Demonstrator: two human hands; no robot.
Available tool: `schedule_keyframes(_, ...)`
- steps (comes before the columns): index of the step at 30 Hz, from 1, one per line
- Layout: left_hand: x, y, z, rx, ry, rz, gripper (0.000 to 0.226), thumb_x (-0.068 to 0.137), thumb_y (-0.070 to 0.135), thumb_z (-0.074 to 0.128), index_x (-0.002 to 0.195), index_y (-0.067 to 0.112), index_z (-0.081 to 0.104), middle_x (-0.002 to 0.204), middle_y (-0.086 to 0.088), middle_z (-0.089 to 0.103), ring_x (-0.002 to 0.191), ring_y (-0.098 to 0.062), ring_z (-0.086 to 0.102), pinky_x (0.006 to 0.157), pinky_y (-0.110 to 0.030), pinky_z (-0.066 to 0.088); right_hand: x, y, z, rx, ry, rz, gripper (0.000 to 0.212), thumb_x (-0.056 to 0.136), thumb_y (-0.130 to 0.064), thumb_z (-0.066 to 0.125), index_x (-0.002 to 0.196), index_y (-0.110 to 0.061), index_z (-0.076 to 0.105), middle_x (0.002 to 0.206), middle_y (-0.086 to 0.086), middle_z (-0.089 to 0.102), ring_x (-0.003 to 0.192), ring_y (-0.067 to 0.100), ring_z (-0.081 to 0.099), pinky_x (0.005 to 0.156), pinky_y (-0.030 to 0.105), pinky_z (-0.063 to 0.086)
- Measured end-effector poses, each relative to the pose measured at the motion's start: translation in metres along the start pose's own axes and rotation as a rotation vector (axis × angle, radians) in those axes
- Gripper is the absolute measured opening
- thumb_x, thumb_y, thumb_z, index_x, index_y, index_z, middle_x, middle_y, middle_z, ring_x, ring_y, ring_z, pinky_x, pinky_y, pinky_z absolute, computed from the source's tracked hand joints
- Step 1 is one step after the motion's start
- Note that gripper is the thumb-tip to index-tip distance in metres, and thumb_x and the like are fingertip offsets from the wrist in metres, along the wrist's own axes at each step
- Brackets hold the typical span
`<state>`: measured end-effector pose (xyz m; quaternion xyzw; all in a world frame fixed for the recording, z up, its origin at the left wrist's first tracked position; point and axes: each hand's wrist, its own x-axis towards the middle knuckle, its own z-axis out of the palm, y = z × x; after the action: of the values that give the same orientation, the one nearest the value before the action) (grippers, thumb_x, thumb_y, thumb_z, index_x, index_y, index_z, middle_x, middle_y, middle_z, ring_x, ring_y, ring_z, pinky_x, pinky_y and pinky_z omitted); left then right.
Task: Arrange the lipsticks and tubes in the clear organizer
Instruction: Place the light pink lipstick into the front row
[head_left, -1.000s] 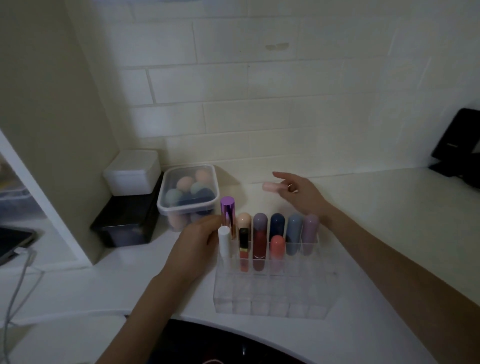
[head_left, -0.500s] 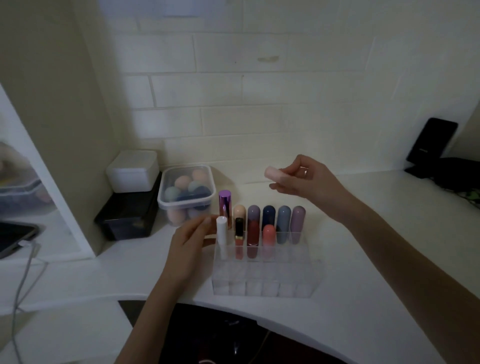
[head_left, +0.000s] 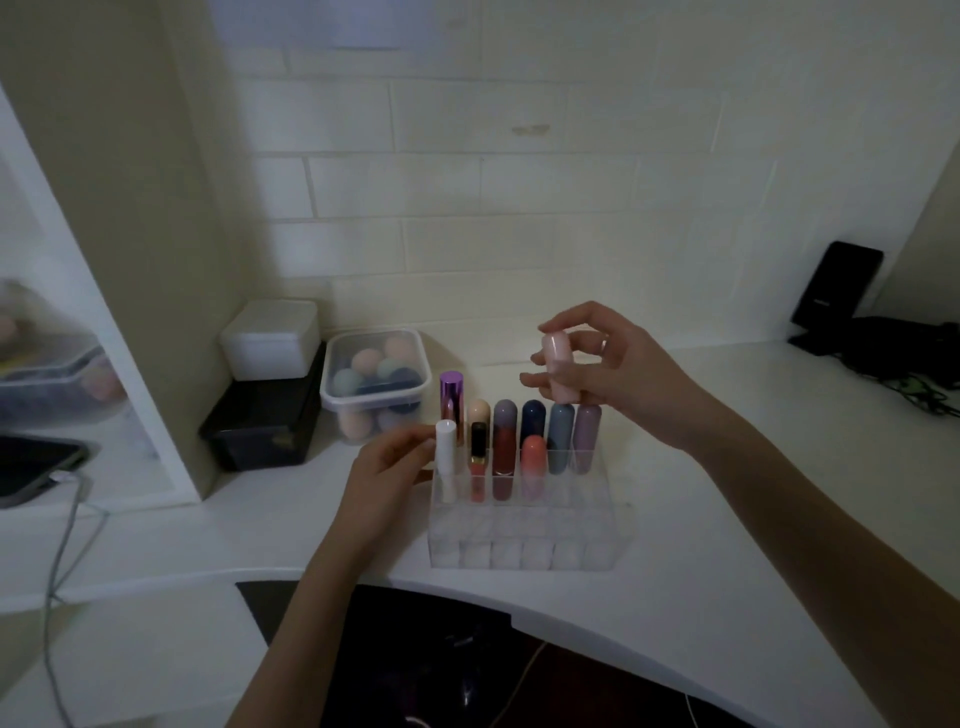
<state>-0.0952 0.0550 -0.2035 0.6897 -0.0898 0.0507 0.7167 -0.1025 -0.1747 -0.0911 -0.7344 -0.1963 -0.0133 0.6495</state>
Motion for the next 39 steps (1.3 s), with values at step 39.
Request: schedule_keyframes(39, 0.034, 0.008, -0.027, 1.312, 0.004, 0.696, 0.057, 0.071, -0.021, 0.062, 0.119, 0.009, 0.069, 0.125, -0.012, 0.068, 0.122, -0.028, 0.059, 0.112, -0.053, 0.027, 0.011, 0.089, -0.053, -0.495, 0.000, 0.131, 0.022, 0.097, -0.010, 0.045, 0.103, -0.019, 0.065, 0.095, 0.000, 0.068, 0.076, 0.000, 0.064, 0.073, 0.020, 0.047)
